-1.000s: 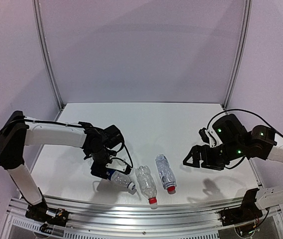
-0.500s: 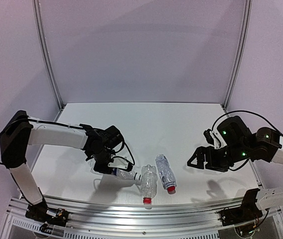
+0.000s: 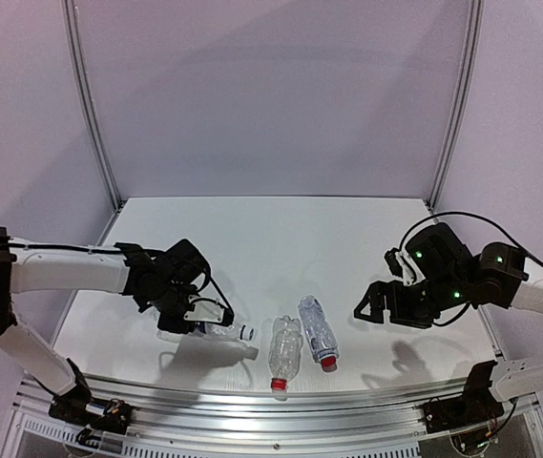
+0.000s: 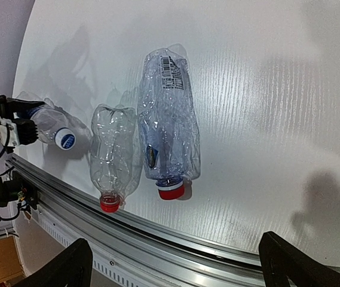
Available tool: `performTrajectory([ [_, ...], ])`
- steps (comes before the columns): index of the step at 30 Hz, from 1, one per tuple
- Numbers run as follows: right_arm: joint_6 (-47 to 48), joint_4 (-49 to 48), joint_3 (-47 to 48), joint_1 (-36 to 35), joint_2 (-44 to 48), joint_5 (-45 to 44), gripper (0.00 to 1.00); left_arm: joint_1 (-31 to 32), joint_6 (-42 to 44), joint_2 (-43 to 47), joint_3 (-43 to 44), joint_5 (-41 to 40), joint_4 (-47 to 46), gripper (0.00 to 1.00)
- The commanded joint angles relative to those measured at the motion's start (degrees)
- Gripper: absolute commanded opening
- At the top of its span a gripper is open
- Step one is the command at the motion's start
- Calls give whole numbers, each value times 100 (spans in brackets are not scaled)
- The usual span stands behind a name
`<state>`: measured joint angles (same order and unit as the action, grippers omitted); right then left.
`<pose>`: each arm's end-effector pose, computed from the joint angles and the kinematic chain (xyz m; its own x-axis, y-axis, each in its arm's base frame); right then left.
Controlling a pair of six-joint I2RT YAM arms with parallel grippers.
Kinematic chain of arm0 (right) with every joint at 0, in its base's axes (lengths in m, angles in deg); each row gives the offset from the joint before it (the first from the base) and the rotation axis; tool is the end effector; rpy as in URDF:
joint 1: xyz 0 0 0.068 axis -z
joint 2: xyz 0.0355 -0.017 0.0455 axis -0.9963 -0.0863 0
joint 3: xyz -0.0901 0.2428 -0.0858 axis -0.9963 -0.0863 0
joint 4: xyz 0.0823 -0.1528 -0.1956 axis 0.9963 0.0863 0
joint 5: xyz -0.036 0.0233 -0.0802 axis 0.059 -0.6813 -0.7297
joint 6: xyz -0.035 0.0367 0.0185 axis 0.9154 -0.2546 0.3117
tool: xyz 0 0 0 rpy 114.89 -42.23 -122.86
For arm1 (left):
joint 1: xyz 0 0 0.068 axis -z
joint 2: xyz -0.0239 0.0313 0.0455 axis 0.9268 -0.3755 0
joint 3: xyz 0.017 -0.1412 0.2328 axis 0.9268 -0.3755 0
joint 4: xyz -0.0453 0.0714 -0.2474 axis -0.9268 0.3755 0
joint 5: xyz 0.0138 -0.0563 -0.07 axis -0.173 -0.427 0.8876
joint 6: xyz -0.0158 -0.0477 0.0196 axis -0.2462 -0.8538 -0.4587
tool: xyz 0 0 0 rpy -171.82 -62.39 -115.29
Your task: Unscrew the bottle caps
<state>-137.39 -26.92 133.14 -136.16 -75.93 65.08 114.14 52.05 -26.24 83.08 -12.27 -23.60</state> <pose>0.1202 0.1512 0.2756 -0.9329 0.1074 -0.3437 -0.0848 0.8621 0.4995 0.1961 -0.1982 0.1791 0.1642 0.9824 -0.0895 0.9403 -0.1284 0.3153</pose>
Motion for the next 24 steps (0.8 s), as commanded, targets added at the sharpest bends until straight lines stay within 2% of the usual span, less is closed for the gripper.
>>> performTrajectory([
  [1,-105,-121,201,-29,-129,-283,99,-108,-356,403,-6,-26,61,15],
  [6,-686,38,389,-28,-208,-813,99,-133,-954,722,159,-20,285,7],
  [9,-975,-250,156,-30,-47,-838,99,-129,-1340,808,362,-23,516,0],
  [15,-919,-1636,-520,-25,411,-395,99,-129,-1900,1161,428,30,603,0],
  [24,-563,-2603,-633,-29,403,-244,99,-120,-3114,1897,460,376,394,0],
])
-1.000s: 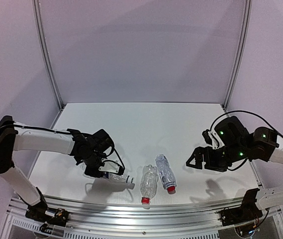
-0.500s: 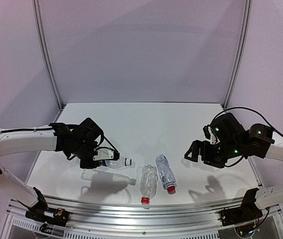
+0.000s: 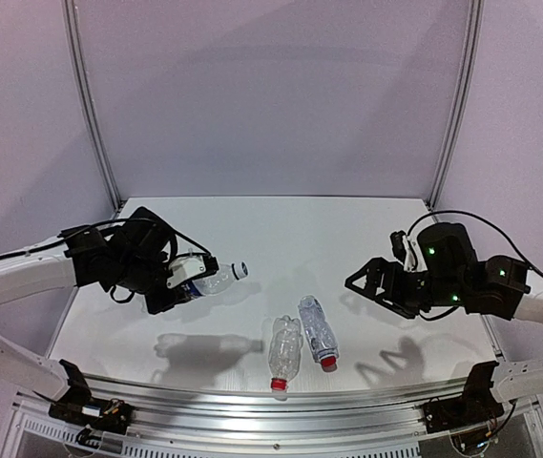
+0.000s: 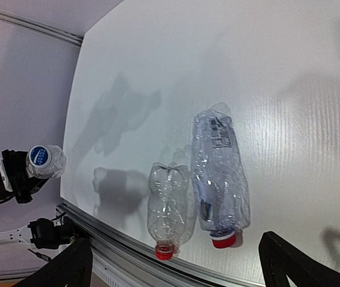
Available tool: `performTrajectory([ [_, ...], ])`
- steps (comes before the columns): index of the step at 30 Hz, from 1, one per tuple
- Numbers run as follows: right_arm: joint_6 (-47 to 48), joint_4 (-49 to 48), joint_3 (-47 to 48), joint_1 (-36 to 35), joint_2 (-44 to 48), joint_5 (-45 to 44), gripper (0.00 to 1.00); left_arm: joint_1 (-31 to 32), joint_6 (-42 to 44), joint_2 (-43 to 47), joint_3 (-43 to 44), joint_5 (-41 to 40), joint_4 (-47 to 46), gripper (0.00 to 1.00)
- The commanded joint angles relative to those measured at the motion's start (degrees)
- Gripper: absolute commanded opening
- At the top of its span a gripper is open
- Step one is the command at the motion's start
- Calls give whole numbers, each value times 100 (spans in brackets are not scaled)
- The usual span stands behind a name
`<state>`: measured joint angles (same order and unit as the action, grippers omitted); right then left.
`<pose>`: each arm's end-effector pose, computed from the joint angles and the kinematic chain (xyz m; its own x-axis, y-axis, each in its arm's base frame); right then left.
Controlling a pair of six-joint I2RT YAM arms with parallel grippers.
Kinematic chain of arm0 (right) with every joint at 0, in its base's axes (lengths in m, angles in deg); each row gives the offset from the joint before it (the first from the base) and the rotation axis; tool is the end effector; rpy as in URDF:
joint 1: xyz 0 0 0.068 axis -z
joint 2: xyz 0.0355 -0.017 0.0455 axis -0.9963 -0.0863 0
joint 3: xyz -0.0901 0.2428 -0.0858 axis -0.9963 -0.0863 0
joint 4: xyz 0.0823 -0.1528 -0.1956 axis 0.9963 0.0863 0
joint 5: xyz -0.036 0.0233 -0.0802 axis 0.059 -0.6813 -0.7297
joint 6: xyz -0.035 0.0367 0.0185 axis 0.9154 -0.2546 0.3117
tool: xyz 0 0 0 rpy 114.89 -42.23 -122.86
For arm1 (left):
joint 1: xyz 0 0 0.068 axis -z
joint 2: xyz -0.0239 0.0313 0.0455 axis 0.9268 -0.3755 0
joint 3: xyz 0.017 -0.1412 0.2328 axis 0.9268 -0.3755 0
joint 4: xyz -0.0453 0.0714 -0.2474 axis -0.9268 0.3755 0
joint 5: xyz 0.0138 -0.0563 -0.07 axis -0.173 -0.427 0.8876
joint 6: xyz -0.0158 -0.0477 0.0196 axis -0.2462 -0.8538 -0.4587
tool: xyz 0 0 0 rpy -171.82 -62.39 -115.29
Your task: Unscrew the bottle caps
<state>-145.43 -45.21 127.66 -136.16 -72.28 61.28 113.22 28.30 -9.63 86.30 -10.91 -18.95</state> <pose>0.1277 0.1567 0.2803 -0.8479 0.3361 -0.4099 -0.0512 0.7177 0.6944 0.1770 -0.1737 0.2629 -0.1790 0.8837 -0.4326 0.8743 0.3445 0.3420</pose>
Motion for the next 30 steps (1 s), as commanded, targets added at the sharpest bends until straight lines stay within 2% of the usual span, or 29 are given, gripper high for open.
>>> performTrajectory([
  [1,300,-915,-80,-25,14,140,99,-22,-915,267,177,266,-75,0],
  [5,510,-1410,34,-29,-142,139,99,15,-1650,360,335,396,-89,0],
  [12,1159,-2127,745,-23,-887,871,99,95,-3184,439,608,871,-332,0],
  [16,1320,-2286,1325,16,-1298,1074,99,92,-4010,274,1061,1000,104,0],
  [19,1091,-2193,1721,169,-1600,1222,99,114,-4549,154,1296,726,468,0],
  [24,669,-2680,2103,240,-2088,1740,96,122,-4978,154,1436,1027,766,0],
  [30,409,-2886,2718,237,-2810,2441,93,213,-4905,240,1449,1786,837,0],
])
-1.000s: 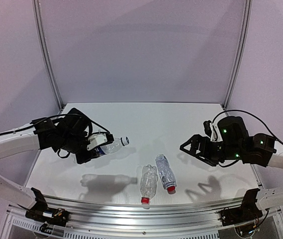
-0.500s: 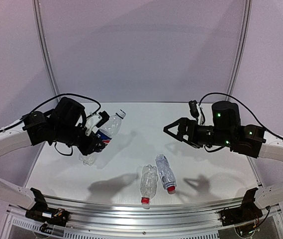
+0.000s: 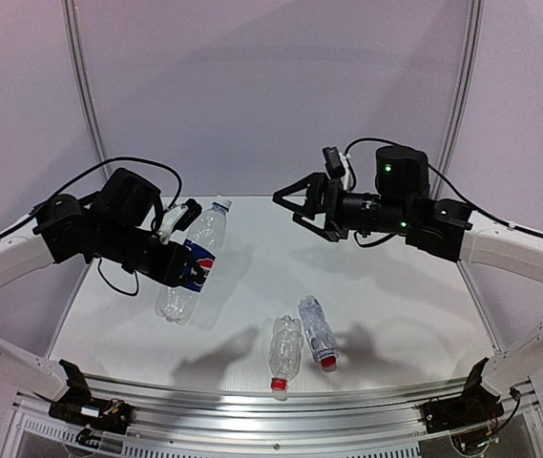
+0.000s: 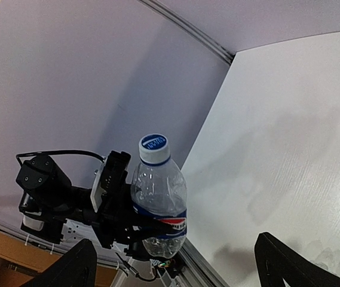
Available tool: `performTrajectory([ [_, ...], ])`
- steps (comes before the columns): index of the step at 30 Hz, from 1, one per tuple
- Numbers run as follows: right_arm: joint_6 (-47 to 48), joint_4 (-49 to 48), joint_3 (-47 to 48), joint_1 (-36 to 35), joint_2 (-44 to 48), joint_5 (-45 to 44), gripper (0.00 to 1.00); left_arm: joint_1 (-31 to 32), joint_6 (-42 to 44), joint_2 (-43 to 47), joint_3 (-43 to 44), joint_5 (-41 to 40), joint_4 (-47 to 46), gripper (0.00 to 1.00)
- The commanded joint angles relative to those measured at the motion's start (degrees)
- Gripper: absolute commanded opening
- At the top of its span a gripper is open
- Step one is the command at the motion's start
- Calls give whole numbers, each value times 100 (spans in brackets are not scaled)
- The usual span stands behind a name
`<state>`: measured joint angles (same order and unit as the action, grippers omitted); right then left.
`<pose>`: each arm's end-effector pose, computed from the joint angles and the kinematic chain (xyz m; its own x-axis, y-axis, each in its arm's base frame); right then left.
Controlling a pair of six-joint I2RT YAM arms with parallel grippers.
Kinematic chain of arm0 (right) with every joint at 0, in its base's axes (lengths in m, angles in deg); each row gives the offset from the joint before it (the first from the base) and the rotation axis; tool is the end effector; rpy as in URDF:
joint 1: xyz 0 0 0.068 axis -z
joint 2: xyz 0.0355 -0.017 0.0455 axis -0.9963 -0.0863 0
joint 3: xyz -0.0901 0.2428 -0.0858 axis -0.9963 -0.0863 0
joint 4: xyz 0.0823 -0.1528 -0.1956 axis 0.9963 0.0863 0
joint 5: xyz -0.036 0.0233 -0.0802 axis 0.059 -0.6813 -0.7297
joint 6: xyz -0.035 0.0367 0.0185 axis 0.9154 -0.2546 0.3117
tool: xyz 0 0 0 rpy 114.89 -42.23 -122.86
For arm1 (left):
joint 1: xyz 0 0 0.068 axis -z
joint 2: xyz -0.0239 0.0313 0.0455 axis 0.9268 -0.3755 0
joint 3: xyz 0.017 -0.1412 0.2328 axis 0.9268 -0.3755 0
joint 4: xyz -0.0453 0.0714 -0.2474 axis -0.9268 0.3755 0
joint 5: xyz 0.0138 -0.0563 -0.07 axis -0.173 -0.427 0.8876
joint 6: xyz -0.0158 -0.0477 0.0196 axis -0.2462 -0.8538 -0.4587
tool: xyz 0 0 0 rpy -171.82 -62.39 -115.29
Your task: Unscrew the bottle caps
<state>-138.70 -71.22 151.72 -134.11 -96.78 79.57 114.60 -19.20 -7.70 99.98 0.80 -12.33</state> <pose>0.2034 0.2501 0.3695 -0.8057 0.2521 -0.5361 -0.4372 0.3575 0.8252 0.1664 -0.1817 0.3386 -0.7203 0.3228 -0.6140 0.5806 0.7650 -0.2789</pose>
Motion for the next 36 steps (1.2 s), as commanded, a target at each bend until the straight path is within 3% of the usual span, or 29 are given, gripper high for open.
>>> performTrajectory([
  [1,-324,-332,352,36,-433,672,92,92,-151,106,53,710,142,0],
  [9,-658,183,987,33,-981,530,82,274,65,85,128,880,357,0],
  [36,-973,1017,2348,-373,-2242,939,48,497,392,-196,405,327,739,0],
])
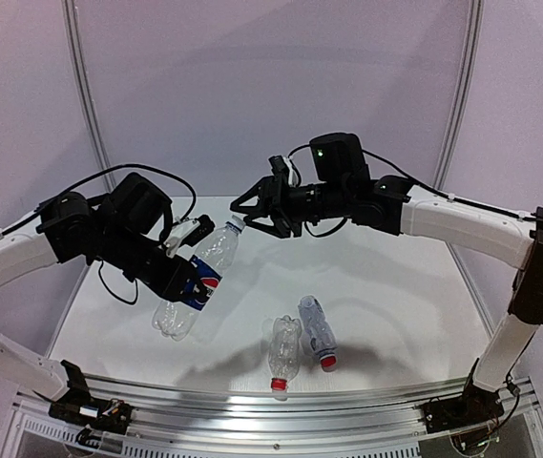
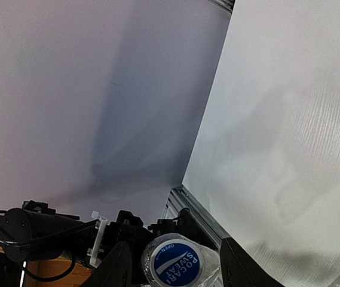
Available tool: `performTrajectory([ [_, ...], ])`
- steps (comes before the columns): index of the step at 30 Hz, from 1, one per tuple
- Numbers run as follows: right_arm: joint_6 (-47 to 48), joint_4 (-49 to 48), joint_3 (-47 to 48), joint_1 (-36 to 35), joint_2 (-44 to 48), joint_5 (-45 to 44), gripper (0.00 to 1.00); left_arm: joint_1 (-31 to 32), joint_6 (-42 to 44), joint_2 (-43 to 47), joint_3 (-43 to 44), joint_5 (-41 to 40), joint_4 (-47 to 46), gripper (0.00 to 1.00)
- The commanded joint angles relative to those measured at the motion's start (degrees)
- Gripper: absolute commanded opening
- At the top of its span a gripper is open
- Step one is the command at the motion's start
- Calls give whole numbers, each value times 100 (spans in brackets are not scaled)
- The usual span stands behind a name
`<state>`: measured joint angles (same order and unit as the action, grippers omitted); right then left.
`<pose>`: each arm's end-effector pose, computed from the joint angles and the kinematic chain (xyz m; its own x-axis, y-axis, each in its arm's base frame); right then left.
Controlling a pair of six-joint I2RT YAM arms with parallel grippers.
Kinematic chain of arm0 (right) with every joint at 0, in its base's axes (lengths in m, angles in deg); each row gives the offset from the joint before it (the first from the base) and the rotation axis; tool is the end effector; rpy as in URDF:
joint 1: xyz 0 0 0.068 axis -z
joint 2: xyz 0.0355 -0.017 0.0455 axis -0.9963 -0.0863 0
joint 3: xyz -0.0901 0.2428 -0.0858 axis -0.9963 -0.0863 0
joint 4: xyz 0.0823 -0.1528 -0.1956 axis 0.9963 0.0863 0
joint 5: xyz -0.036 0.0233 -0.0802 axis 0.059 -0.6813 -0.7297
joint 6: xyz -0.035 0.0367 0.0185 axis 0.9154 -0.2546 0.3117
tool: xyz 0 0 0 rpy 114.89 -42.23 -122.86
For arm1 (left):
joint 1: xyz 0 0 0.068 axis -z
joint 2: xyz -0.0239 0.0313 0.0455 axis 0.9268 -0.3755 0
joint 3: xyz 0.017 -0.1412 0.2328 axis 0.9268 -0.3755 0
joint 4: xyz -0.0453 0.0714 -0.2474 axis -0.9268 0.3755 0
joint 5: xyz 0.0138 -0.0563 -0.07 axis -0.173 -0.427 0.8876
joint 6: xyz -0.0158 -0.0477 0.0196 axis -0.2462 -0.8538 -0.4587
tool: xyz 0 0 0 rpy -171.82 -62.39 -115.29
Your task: Unscrew the bottle caps
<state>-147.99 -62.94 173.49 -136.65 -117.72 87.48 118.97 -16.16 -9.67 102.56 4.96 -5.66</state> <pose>0.2447 0.3326 0.3629 -0.9425 0.1171 -0.3131 -0.2598 0.3328 0.9065 0.1492 -0.1945 0.3372 -0.7026 0.4726 -0.5320 0.6751 0.6791 -0.2882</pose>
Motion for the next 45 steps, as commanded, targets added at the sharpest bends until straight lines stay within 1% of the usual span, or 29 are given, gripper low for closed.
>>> performTrajectory([
  [1,-60,193,174,-130,-166,164,46,69,82,-4,145,-98,64,0],
  [4,-80,188,191,-149,-210,215,39,85,77,4,130,-110,45,0],
  [7,-102,193,234,-158,-267,287,35,87,70,0,138,-141,37,0],
  [10,-116,178,244,-167,-306,332,29,85,72,-8,138,-150,22,0],
  [11,-116,176,244,-173,-310,341,26,91,76,-8,138,-160,15,0],
  [14,-108,162,237,-167,-304,361,10,91,69,-12,130,-173,12,0],
  [16,-91,138,210,-167,-286,377,1,91,60,-2,129,-172,-17,0],
  [18,-61,60,165,-167,-250,427,0,85,64,17,134,-134,-27,0],
  [20,33,-82,92,-167,-194,528,0,21,68,25,131,94,-56,0],
  [22,251,-350,-23,-167,-92,755,0,-214,57,108,42,936,-312,0],
  [24,524,-775,-281,-172,79,1039,0,-460,-1,290,-93,2052,-695,0],
  [26,694,-1306,-636,-131,281,1352,0,-604,-15,432,-100,2836,-842,0],
  [28,696,-1829,-974,-82,382,1619,0,-662,69,498,-24,3371,-762,0],
  [31,587,-2441,-1255,-53,430,1888,0,-664,224,456,40,3790,-497,0],
  [32,550,-2527,-1269,-55,414,1935,0,-657,260,431,41,3794,-430,0],
  [35,524,-2378,-1204,-53,422,1828,0,-631,348,363,88,3337,-198,0],
  [36,560,-2063,-1117,-57,446,1643,6,-629,345,355,116,3014,-128,0],
  [37,644,-1506,-957,-53,460,1342,17,-625,341,353,145,2658,-50,0],
  [39,799,-117,-503,-45,436,399,33,-549,349,286,239,1807,191,0],
  [40,828,327,-333,-45,398,162,40,-503,349,237,275,1440,300,0],
  [42,769,712,-159,-43,359,-53,55,-431,335,93,313,929,442,0],
  [45,582,647,-172,-40,387,-132,70,-286,339,-173,413,491,580,0],
])
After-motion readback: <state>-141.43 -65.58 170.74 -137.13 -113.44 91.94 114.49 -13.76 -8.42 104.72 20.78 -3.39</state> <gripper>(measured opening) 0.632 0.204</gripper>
